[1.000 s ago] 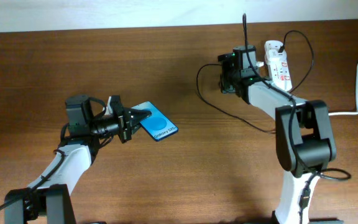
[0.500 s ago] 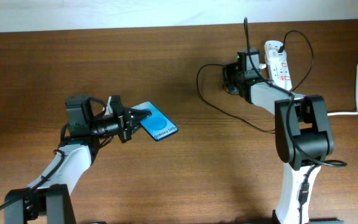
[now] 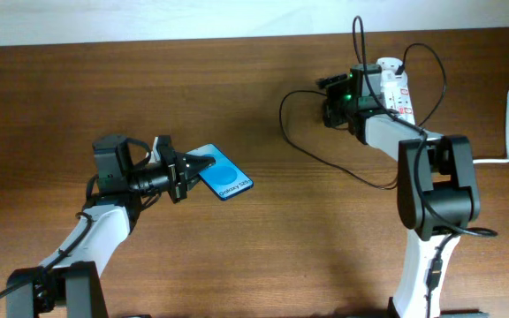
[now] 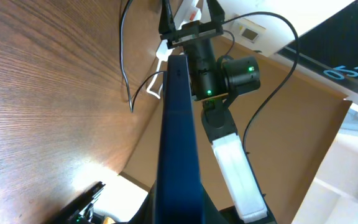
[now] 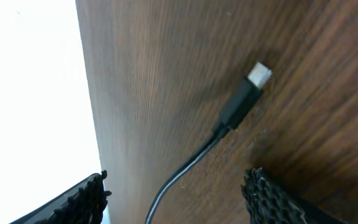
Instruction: Plug charger to phone and switch on socket
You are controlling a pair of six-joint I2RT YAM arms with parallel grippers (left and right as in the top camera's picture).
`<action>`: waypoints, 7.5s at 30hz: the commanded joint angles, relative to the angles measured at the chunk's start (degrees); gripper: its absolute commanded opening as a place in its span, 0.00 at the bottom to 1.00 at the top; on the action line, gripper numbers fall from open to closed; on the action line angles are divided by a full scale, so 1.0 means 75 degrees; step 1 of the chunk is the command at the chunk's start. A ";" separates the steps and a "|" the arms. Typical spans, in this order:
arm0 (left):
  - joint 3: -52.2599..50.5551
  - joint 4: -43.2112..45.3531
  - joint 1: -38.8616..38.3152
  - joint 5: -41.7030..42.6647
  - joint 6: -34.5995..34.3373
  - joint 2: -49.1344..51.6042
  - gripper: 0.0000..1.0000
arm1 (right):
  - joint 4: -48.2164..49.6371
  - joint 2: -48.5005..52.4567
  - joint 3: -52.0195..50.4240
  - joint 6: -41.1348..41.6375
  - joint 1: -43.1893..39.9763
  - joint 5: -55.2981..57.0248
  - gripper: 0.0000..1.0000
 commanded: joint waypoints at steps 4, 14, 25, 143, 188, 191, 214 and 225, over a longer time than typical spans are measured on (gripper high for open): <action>0.0105 0.0047 0.0023 -0.0023 -0.0050 -0.0117 0.00 | -0.0125 0.0149 -0.0090 0.0691 0.0463 0.1597 0.58; 0.0105 0.0044 0.0023 -0.0020 -0.0050 -0.0117 0.00 | 0.0769 0.0938 -0.0087 0.0688 0.0493 0.1641 0.36; 0.0105 0.0044 0.0023 -0.0026 -0.0047 -0.0117 0.00 | 0.0743 0.0883 -0.0087 -0.1807 0.0440 0.0595 0.04; 0.0335 0.3491 0.0038 0.1358 0.0775 -0.0152 0.00 | -1.2779 -0.5030 -0.1542 -1.4895 0.0493 -0.7548 0.05; 0.0335 0.4654 0.0038 0.1521 0.0353 -0.0152 0.00 | -0.7449 -0.4980 -0.1542 -1.0150 0.3136 -0.6557 0.04; 0.0335 0.4654 0.0038 0.1469 0.0353 -0.0152 0.00 | -0.7367 -0.4980 -0.1542 -1.0439 0.3136 -0.7143 0.04; 0.0335 0.4651 0.0038 0.1478 0.0350 -0.0152 0.00 | -0.7055 -0.4980 -0.1542 -1.0360 0.3136 -0.7294 0.04; 0.0335 0.4648 0.0044 0.1498 0.0350 -0.0152 0.00 | -0.7055 -0.4980 -0.1542 -0.9853 0.3136 -0.6898 0.05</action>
